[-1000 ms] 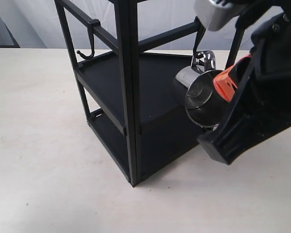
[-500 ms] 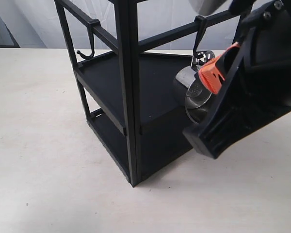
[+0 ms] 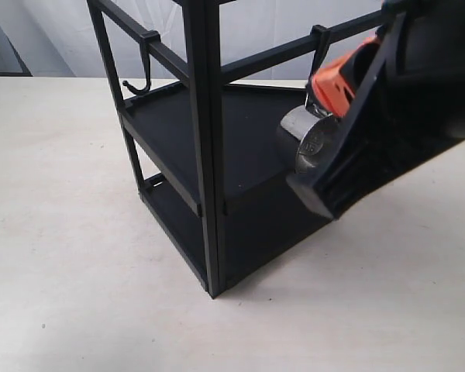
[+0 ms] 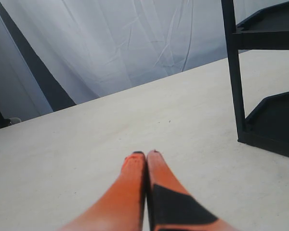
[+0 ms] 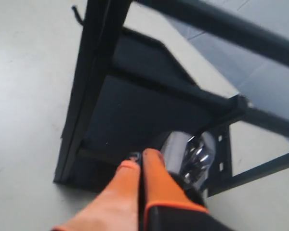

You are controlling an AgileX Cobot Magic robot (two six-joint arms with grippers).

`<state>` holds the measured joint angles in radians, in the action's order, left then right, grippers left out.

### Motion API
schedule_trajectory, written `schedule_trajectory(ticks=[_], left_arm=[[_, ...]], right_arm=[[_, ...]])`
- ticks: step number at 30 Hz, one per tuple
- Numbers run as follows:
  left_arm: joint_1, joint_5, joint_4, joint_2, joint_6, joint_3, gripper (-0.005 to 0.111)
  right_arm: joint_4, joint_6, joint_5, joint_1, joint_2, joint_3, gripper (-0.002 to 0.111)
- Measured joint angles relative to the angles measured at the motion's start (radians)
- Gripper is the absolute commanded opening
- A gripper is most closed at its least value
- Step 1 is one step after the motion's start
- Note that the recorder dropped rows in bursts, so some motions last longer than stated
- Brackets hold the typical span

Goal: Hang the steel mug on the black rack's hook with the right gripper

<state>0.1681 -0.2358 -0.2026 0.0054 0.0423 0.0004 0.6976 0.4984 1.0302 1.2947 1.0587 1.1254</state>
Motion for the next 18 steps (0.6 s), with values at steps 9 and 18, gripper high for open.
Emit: schedule_trajectory(ticks=[9,18], left_arm=[[0.0,-0.002,0.0,0.0,0.0,0.0,0.002],[0.0,-0.002,0.0,0.0,0.0,0.0,0.002]], right_arm=[[0.123,0.182,-0.534,-0.509,-0.05,-0.014,0.0],[-0.2,0.192,-0.948,-1.199,-0.422,-0.609,0.0]])
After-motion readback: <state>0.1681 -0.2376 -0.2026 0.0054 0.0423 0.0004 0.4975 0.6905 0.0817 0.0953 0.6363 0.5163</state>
